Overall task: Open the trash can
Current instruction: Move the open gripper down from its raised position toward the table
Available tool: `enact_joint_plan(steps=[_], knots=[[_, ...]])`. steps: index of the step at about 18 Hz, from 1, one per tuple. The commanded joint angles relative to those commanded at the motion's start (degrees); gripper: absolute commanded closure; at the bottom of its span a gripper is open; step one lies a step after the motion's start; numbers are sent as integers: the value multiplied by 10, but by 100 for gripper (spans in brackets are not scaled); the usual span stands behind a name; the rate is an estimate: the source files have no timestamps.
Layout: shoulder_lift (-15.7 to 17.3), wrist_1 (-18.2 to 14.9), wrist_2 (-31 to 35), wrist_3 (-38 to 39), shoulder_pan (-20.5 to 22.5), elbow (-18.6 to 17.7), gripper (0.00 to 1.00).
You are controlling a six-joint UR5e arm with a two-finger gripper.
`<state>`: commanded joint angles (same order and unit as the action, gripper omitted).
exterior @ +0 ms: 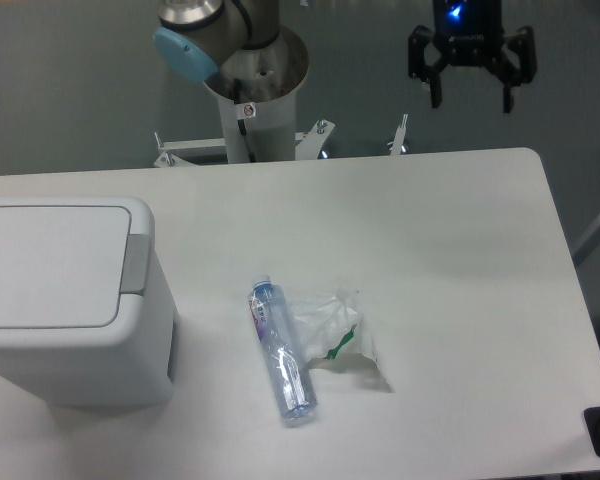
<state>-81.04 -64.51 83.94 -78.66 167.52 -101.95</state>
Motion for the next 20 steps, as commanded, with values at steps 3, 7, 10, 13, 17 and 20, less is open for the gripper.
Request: enact_joint_plan(steps=[3,7,10,13,17,20], knots=[[1,-2,-2,0,0,-1,0],[0,-1,-18,9,-3,-4,0],[-3,-1,-37,66,-11,2,0],[-13,13,-82,137,-28,3,0],[-24,54,-84,284,-89,4,0],[-25,69,-84,381,-125,14,0]])
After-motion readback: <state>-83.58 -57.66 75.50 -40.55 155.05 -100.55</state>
